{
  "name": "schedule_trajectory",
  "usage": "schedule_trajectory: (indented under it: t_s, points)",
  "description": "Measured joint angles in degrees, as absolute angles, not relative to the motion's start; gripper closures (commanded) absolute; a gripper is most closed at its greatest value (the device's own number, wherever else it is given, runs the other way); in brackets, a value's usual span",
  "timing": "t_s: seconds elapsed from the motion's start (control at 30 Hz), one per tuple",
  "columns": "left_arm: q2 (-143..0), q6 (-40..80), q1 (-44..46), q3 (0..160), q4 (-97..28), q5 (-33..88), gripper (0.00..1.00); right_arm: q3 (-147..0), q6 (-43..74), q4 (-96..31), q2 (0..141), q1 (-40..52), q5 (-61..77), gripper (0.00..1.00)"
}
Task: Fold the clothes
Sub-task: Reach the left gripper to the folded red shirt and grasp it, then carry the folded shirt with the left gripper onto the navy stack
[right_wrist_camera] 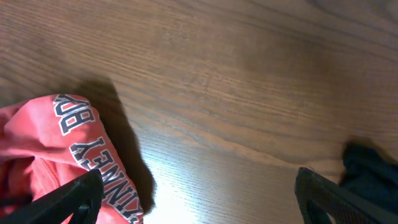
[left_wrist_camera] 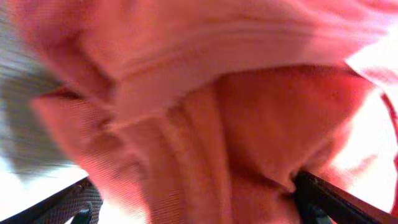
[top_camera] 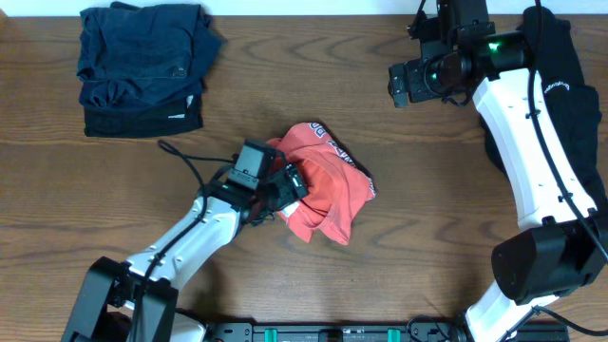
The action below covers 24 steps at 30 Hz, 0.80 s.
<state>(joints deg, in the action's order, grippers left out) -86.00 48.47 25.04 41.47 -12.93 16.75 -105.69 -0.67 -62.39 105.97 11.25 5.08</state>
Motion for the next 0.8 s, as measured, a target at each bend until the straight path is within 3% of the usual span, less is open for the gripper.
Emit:
schedule_trajectory:
  t_s: [0.13, 0.37, 0.53, 0.8]
  points:
    - [-87.72, 49.45, 27.55, 41.47, -10.52, 16.84, 0.02, -105.69, -0.67, -62.37, 105.97, 11.25, 5.08, 0.04]
    - [-92.14, 52.12, 27.88, 41.45, -5.06, 17.39, 0.69, -105.69, -0.67, -62.52, 105.97, 11.25, 5.06, 0.04]
    - [-94.91, 53.76, 27.90, 41.47, 0.95, 17.89, 0.94, -105.69, -0.67, -62.54, 105.97, 11.25, 5.04, 0.04]
    - [-95.88, 53.28, 27.11, 41.45, 6.72, 18.04, 0.94, -105.69, -0.67, -62.54, 105.97, 11.25, 2.98, 0.04]
